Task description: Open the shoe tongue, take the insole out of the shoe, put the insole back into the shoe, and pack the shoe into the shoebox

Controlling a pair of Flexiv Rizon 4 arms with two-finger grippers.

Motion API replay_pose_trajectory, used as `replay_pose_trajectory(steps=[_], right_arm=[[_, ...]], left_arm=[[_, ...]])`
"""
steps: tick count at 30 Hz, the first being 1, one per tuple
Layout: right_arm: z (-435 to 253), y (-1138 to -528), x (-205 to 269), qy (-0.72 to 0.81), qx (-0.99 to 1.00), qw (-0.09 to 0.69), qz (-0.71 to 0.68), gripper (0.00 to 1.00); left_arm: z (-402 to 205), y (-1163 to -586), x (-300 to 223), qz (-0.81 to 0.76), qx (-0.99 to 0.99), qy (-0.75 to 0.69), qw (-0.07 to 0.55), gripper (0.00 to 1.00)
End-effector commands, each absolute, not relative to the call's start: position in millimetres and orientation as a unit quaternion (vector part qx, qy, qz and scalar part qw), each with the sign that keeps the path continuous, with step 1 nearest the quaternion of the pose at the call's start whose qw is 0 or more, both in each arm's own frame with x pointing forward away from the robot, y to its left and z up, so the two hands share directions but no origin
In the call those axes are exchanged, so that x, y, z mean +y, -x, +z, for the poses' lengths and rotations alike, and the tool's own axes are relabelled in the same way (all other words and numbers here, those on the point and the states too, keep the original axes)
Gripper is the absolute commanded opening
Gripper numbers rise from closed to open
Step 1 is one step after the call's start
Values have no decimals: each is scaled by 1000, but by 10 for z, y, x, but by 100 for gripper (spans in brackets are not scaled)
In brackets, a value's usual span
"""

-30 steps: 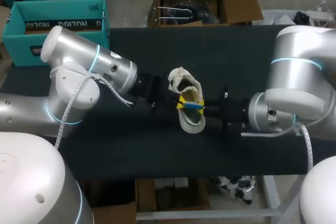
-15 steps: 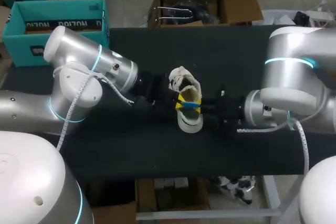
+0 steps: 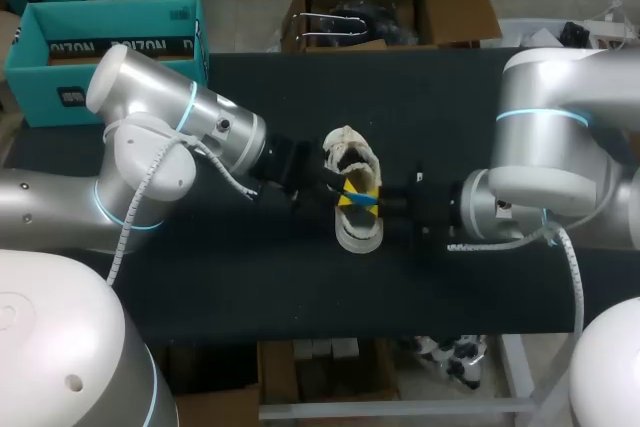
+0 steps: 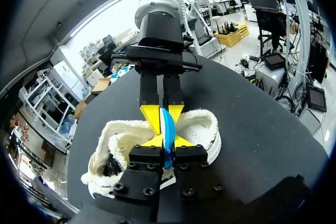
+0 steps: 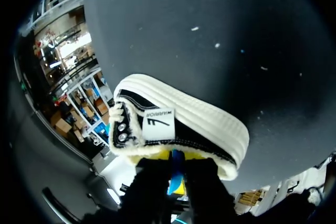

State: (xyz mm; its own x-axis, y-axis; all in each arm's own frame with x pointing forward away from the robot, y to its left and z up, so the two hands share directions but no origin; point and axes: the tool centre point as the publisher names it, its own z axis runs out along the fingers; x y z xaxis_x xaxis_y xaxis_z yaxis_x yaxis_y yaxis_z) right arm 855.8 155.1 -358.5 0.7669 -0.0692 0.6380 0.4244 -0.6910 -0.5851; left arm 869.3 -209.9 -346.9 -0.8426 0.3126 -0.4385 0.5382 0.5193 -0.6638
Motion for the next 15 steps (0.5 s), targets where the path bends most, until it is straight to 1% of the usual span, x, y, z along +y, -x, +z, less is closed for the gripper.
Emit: replay_pose_trajectory(steps=[1, 5, 6, 7, 8, 9, 15], right_arm=[[-3452, -8454, 1583, 864, -104, 367, -330, 25], [-3407, -8415, 1598, 865, -108, 361, -331, 25], [-3401, -8413, 1602, 865, -109, 360, -332, 23], [-3399, -8415, 1603, 865, -110, 359, -331, 18], [-3399, -8424, 1607, 866, -111, 360, -330, 11], [-3405, -8439, 1606, 866, -113, 361, -327, 0], [-3493, -8531, 1587, 868, -113, 369, -313, 0]], left_arm=[[-3499, -8700, -2127, -423, 861, -248, 132, 0], [-3516, -8702, -2136, -423, 862, -247, 130, 0], [-3521, -8706, -2138, -424, 862, -246, 130, 0], [-3532, -8693, -2140, -424, 862, -246, 129, 0], [-3535, -8687, -2140, -424, 862, -245, 129, 0], [-3536, -8700, -2145, -424, 862, -245, 129, 0], [-3516, -8707, -2128, -429, 861, -240, 128, 0]])
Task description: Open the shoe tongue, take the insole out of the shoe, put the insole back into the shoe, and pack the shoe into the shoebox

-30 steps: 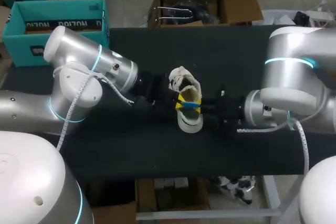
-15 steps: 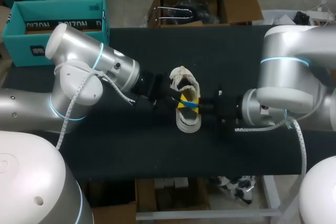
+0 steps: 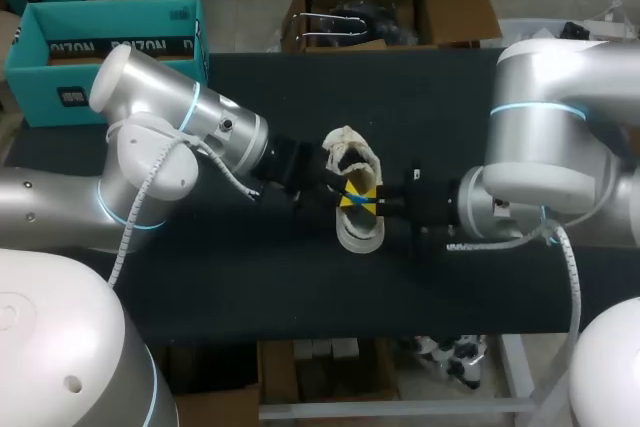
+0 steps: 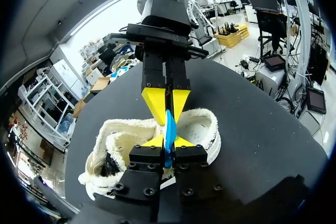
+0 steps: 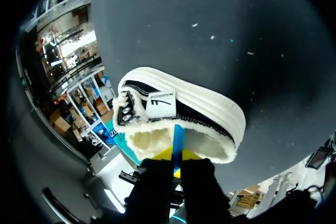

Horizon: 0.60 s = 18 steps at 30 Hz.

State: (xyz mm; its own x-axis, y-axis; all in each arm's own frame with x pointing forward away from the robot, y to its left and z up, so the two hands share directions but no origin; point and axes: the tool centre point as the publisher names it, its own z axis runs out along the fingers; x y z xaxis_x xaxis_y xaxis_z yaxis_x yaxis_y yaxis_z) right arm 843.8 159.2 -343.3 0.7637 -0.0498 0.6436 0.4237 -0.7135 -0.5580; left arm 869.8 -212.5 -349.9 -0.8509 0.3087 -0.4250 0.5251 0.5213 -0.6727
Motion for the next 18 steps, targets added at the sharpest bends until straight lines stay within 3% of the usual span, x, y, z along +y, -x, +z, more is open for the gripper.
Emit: replay_pose_trajectory(steps=[1, 2, 3, 4, 5, 7, 8, 18], right_arm=[[-3508, -8542, 1576, 867, -113, 371, -312, 0], [-3526, -8555, 1565, 867, -113, 372, -311, 0], [-3544, -8571, 1556, 867, -112, 375, -310, 0], [-3559, -8584, 1549, 866, -112, 376, -309, 0], [-3570, -8592, 1545, 866, -112, 376, -309, 0], [-3581, -8588, 1544, 867, -112, 376, -307, 0], [-3582, -8575, 1545, 868, -113, 375, -307, 0], [-3539, -8352, 1543, 883, -123, 356, -281, 0]], left_arm=[[-3516, -8710, -2121, -428, 862, -238, 128, 0], [-3518, -8708, -2117, -427, 864, -236, 127, 2], [-3525, -8708, -2112, -426, 865, -234, 127, 27], [-3531, -8715, -2107, -426, 865, -233, 125, 44], [-3534, -8717, -2099, -426, 865, -232, 125, 57], [-3529, -8652, -2051, -432, 864, -230, 120, 93], [-3513, -8660, -2031, -436, 862, -230, 116, 100], [-3137, -8503, -1713, -462, 862, -197, 64, 100]])
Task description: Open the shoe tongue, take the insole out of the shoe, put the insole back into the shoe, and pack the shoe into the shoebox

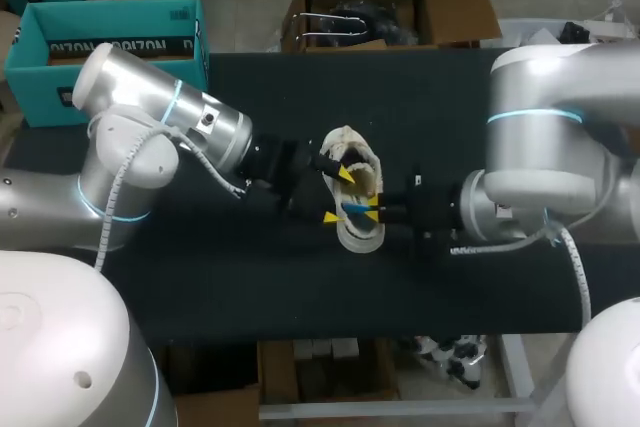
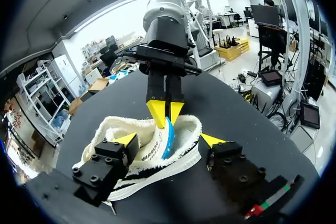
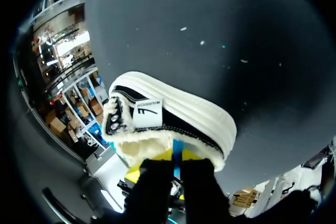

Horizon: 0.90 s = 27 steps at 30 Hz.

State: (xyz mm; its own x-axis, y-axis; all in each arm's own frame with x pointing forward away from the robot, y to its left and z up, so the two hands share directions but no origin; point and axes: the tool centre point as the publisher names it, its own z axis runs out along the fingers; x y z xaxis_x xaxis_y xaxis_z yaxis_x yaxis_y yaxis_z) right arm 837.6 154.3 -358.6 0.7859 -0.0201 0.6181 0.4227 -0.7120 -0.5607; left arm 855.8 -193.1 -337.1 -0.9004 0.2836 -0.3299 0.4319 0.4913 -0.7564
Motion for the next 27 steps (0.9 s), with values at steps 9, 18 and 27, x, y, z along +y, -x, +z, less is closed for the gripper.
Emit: replay_pose_trajectory(steps=[9, 18, 27], right_arm=[[-3802, -8347, 1640, 903, -124, 353, -213, 0], [-3864, -8291, 1616, 908, -121, 357, -183, 15], [-3425, -8040, 1580, 917, -135, 314, -206, 29]], left_arm=[[-2739, -8399, -1403, -476, 877, -70, -2, 100], [-2517, -8187, -1155, -456, 889, 14, -36, 100], [-2505, -8078, -947, -440, 895, 60, -38, 100]])
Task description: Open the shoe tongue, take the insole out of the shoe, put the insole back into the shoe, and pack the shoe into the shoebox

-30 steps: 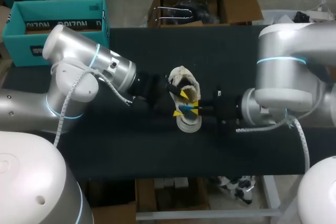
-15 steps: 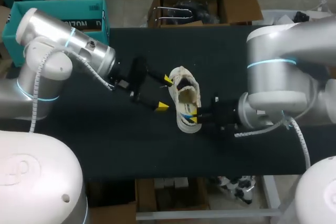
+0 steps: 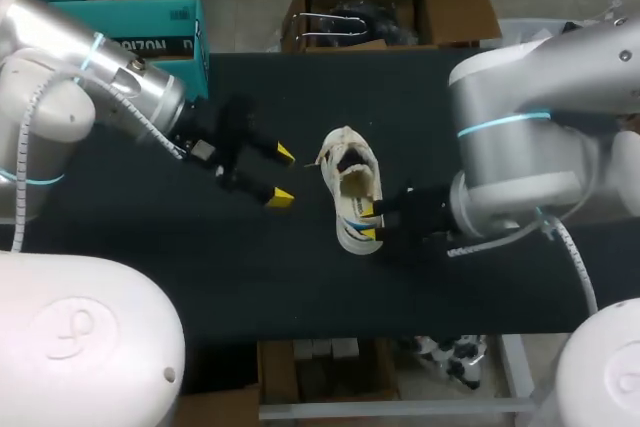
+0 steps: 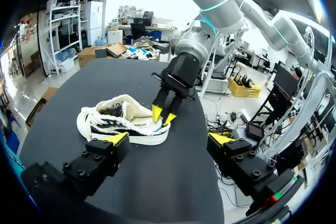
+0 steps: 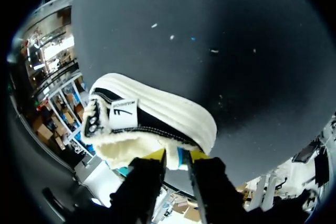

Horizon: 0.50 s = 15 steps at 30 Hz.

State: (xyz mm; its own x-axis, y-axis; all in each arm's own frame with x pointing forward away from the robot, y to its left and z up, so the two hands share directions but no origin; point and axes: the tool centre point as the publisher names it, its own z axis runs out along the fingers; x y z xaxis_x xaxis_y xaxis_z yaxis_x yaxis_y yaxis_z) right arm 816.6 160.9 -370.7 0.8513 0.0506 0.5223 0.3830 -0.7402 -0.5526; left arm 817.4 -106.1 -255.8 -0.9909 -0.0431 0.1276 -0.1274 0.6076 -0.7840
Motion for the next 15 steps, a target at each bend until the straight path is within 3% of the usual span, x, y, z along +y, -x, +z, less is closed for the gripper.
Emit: replay_pose_trajectory(steps=[1, 5, 7, 15], right_arm=[[-3384, -8020, 1583, 917, -137, 311, -208, 28], [-3290, -8016, 1638, 908, -155, 320, -221, 17], [-3294, -8067, 1697, 905, -163, 326, -221, 0], [-3562, -8351, 1854, 898, -181, 347, -200, 0]], left_arm=[[-2506, -8082, -924, 440, -895, -69, 38, 100], [-2511, -8097, -840, 438, -893, -95, 45, 100], [-2516, -8102, -799, 436, -892, -108, 49, 100], [-2521, -8104, -615, 428, -890, -146, 55, 100]])
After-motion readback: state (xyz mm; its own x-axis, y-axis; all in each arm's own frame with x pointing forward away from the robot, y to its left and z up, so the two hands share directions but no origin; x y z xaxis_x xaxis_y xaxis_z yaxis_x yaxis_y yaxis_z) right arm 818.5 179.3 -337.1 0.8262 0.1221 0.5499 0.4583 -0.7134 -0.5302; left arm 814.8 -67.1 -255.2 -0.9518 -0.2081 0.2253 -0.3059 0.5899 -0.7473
